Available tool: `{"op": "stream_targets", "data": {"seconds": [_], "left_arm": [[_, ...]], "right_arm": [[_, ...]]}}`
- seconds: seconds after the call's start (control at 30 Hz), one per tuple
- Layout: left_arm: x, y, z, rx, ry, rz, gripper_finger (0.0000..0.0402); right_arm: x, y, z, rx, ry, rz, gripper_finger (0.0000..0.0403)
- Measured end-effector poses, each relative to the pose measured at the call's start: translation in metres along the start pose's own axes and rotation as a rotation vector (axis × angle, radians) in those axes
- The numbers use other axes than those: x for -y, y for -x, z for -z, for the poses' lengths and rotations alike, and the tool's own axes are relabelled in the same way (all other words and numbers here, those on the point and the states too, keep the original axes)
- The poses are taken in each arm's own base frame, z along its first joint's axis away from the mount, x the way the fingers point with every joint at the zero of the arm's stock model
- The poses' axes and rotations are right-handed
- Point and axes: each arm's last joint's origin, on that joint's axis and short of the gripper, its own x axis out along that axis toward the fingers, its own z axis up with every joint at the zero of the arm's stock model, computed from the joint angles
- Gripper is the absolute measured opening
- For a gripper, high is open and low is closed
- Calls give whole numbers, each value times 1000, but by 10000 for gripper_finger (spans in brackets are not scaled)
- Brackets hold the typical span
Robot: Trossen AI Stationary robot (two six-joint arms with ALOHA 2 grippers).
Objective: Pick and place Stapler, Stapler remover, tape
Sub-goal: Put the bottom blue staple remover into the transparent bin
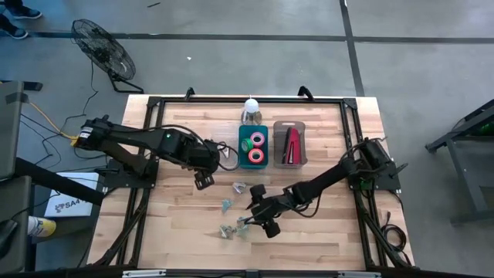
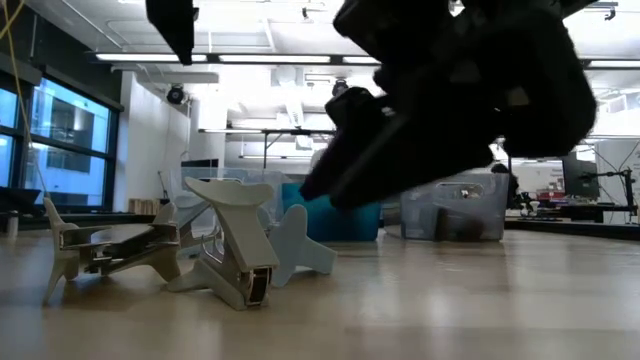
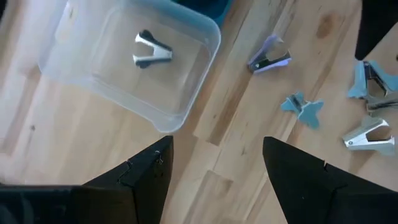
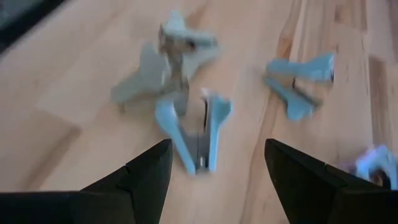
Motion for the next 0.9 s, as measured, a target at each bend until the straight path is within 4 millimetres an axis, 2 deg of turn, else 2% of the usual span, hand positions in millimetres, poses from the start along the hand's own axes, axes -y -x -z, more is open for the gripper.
{"op": "stream_targets", "data": {"seconds": [0.07,0.33,0.5,0.67,0.77,0.9], "left_arm": [[0,-2,1,-9,23,0,243],[0,-5,3,-27,65,2,243],[0,-5,3,-31,90,11,243],[1,-5,3,-37,102,18,243],[1,-5,3,-41,117,23,243],[1,-5,3,-45,124,28,243]], "right_arm": [[0,-3,-1,22,19,-7,248],[-4,-22,18,-16,89,-56,248],[-4,-30,17,48,79,-19,248],[-5,-32,20,39,68,-29,244],[-5,-33,22,20,26,-42,227],[-5,-33,22,21,5,-50,182]]}}
